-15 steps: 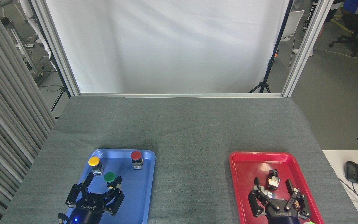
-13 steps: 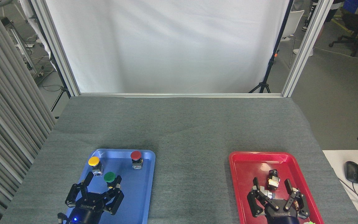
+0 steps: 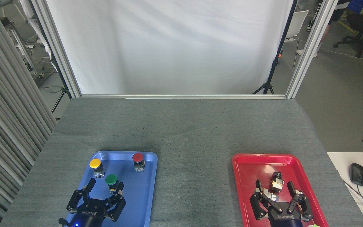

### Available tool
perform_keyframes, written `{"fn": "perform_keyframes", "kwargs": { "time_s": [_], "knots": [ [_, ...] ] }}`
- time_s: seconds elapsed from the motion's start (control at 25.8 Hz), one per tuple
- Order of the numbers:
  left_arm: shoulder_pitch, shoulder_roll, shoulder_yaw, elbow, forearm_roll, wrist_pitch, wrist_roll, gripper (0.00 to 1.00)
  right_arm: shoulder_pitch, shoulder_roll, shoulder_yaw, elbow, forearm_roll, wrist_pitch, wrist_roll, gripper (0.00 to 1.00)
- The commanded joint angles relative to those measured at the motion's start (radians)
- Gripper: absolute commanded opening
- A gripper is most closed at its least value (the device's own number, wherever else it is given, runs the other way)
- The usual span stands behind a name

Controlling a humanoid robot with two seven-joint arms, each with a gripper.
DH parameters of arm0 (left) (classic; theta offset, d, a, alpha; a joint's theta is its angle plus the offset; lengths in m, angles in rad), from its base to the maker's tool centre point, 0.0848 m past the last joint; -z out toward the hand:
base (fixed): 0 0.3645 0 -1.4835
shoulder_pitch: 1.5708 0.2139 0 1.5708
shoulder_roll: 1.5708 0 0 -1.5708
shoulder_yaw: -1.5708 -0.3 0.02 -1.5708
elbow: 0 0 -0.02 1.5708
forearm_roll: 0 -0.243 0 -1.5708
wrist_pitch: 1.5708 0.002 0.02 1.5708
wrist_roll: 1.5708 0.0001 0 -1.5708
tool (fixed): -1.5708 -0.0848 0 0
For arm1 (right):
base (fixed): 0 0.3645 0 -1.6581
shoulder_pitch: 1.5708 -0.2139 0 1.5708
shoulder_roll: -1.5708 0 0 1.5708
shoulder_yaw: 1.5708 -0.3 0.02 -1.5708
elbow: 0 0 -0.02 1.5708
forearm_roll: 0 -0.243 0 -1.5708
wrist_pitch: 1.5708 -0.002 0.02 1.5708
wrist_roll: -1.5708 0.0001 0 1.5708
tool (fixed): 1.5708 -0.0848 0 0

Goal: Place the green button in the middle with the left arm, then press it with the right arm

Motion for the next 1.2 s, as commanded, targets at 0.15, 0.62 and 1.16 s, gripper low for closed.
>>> {"fn": "perform_keyframes", "kwargs": {
  "time_s": [0.15,0.62,1.16],
  "knots": [
    [0.001,-0.001,0.003,-0.005,-0.001,0.013,0.022,0.99,-0.002,-0.008,0.000,0.001,0.001,0.021,-0.002,1.00],
    [0.000,0.002,0.003,-0.036,-0.001,0.003,0.022,0.99,-0.002,-0.002,0.008,0.001,0.045,0.040,0.000,1.00],
    [0.004,0.012,0.001,-0.034,-0.022,0.003,0.024,0.99,-0.002,0.000,0.008,0.003,0.038,0.029,-0.002,1.00]
  ]
}}
